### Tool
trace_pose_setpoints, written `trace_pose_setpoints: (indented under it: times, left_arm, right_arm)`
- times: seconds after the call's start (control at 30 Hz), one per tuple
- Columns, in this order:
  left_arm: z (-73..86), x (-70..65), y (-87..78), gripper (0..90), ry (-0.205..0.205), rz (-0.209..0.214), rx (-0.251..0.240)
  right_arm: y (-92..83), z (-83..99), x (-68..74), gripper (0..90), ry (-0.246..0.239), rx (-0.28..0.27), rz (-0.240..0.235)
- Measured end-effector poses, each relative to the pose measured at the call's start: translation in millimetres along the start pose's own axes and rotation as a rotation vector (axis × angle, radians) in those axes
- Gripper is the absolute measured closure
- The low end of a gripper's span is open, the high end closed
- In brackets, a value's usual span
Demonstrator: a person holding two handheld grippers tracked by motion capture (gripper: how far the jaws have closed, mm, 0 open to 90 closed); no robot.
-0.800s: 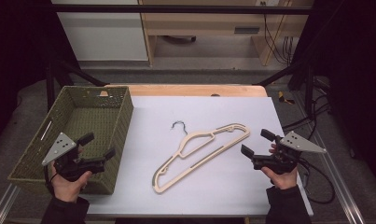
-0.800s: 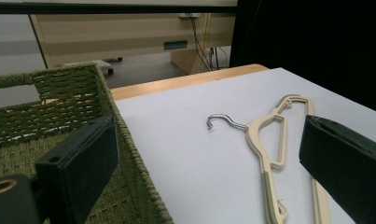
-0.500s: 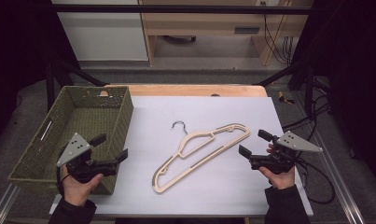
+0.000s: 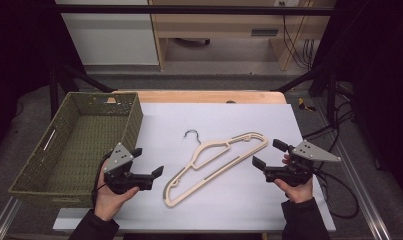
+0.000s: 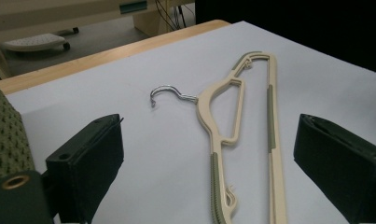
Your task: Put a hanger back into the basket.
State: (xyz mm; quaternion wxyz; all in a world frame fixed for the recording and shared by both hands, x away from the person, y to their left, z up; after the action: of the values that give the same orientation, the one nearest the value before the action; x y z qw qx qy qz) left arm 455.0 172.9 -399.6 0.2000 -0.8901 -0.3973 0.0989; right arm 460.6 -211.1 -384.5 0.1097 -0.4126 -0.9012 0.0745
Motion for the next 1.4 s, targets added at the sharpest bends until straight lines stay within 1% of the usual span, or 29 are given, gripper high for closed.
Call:
trace_pose_setpoints:
  times: [0.03,0.07,0.1,0.13,0.17,0.2,0.27,0.33,0.37,0.4,0.47,0.5,0.53,0.57,0.63,0.67,0.7,0.8,0.9,0.93,1.0,1.03,1.07,1.1,1.13,1.2,1.27,1.4]
  left_arm:
    - [0.9,-0.4,4.8,9.0,0.000,0.003,0.012]
    - [0.9,-0.4,4.8,8.9,0.000,0.003,0.012]
    - [3.6,-0.5,14.1,9.0,0.003,0.009,0.045]
    - [4.9,-0.6,18.8,9.5,0.000,0.011,0.059]
    - [4.9,-0.6,18.8,10.0,0.000,0.011,0.059]
    - [7.4,-2.0,28.1,10.9,-0.001,0.022,0.083]
    - [9.8,-4.0,38.4,12.3,0.005,0.019,0.112]
    - [12.8,-6.3,49.2,13.9,0.005,0.033,0.145]
    - [14.4,-7.4,54.7,14.8,0.007,0.035,0.159]
    - [14.4,-7.4,54.7,16.2,0.007,0.035,0.159]
    - [18.0,-9.6,65.9,17.8,0.006,0.048,0.187]
    - [22.3,-11.9,76.6,20.5,0.010,0.057,0.218]
    - [22.3,-11.9,76.6,21.8,0.010,0.057,0.218]
    - [27.0,-13.9,85.9,23.0,0.017,0.061,0.253]
    - [31.3,-15.1,93.3,27.9,0.028,0.063,0.278]
    - [33.3,-15.6,96.5,29.8,0.024,0.071,0.291]
    - [35.3,-15.8,99.4,32.1,0.025,0.078,0.304]
    - [40.9,-16.1,108.0,39.1,0.032,0.080,0.338]
    - [47.3,-15.9,116.8,45.7,0.026,0.083,0.368]
    - [49.2,-15.2,118.6,47.3,0.033,0.085,0.383]
    - [51.3,-15.6,120.8,52.8,0.026,0.087,0.389]
    - [54.7,-14.2,123.0,54.3,0.036,0.089,0.410]
    - [56.1,-14.3,123.5,56.8,0.033,0.092,0.420]
    - [56.1,-14.3,123.5,58.7,0.033,0.092,0.420]
    - [58.1,-14.8,124.6,60.1,0.036,0.094,0.433]
    - [58.5,-14.4,125.3,62.5,0.039,0.090,0.433]
    - [58.5,-13.7,125.5,66.5,0.027,0.093,0.429]
    - [58.6,-12.4,124.9,71.5,0.026,0.098,0.436]
  right_arm:
    - [0.8,0.4,0.2,3.8,-0.003,0.003,-0.001]
    - [1.5,0.9,0.4,3.8,-0.008,0.009,-0.003]
    - [2.1,1.6,0.8,3.9,-0.008,0.016,-0.005]
    - [3.1,1.8,0.6,3.9,-0.014,0.015,-0.005]
    - [3.1,1.8,0.6,3.9,-0.014,0.015,-0.005]
    - [4.2,2.9,1.8,4.1,-0.011,0.023,-0.008]
    - [5.2,3.4,2.2,4.5,-0.012,0.028,-0.007]
    - [6.1,3.9,2.2,4.5,-0.017,0.029,-0.010]
    - [6.3,4.3,2.7,4.6,-0.012,0.035,-0.008]
    - [6.3,4.3,2.7,4.6,-0.012,0.035,-0.008]
    - [7.1,4.7,2.9,4.7,-0.014,0.036,-0.010]
    - [7.6,5.1,3.2,4.7,-0.014,0.040,-0.013]
    - [7.8,5.2,3.2,4.7,-0.016,0.040,-0.012]
    - [8.1,5.3,3.3,4.7,-0.016,0.041,-0.013]
    - [8.0,5.6,3.5,4.8,-0.015,0.044,-0.014]
    - [8.2,5.7,3.4,4.9,-0.017,0.044,-0.015]
    - [8.5,5.8,3.5,4.9,-0.018,0.044,-0.016]
    - [9.7,6.7,4.2,5.0,-0.019,0.051,-0.020]
    - [11.4,8.2,4.8,5.0,-0.020,0.063,-0.022]
    - [12.1,8.4,5.1,5.0,-0.020,0.062,-0.022]
    - [12.8,8.6,5.2,5.1,-0.021,0.064,-0.022]
    - [12.8,8.6,5.2,5.1,-0.021,0.064,-0.022]
    - [12.8,8.6,5.1,5.2,-0.021,0.064,-0.022]
    - [12.7,8.6,5.3,5.2,-0.021,0.064,-0.023]
    - [12.8,8.7,5.3,5.3,-0.022,0.064,-0.023]
    - [13.0,9.0,5.6,5.3,-0.018,0.067,-0.024]
    - [13.2,9.6,5.6,5.4,-0.025,0.070,-0.028]
    - [14.7,10.2,6.4,5.5,-0.021,0.075,-0.028]
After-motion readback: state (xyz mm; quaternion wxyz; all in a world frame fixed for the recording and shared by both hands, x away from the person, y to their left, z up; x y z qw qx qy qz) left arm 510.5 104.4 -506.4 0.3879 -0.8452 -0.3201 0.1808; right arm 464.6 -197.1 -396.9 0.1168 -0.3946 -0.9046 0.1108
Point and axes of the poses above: each handheld gripper's, and its own axes: y roughly forward along the jaws, z roughly out of its underside, x roughly to its left, the point moved 5 cm from there along y, roughly forward along the jaws
